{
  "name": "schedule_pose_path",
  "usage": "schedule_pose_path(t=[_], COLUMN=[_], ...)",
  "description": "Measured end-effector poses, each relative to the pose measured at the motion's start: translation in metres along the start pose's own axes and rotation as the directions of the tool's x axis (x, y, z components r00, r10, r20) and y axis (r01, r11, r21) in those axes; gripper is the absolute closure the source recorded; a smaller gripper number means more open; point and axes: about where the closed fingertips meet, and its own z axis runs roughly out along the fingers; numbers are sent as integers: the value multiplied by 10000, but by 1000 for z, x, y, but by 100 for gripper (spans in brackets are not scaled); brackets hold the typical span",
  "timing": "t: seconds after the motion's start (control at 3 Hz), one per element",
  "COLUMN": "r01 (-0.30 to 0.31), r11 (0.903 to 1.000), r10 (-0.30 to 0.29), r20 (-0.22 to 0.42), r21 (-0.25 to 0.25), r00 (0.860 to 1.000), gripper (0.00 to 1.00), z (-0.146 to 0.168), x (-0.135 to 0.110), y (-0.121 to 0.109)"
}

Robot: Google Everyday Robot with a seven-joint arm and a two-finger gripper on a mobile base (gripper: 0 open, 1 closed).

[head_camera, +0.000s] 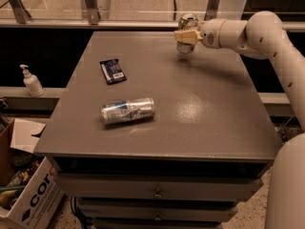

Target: Move 7up can near redbull can

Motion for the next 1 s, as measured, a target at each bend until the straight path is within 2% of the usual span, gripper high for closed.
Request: schedule_pose_path(t=[0.33,0.67,1.0], r01=[-1,-79,-339], r11=[9948,9806,9600], r10=[-29,-9,242], r20=[-291,-450,-381], r21=[-1015,-1958,-2778], r00=[9996,9990,9990], gripper=[100,100,100], z=[-28,-60,-89], x=[-9,-12,-10], y=[29,65,110])
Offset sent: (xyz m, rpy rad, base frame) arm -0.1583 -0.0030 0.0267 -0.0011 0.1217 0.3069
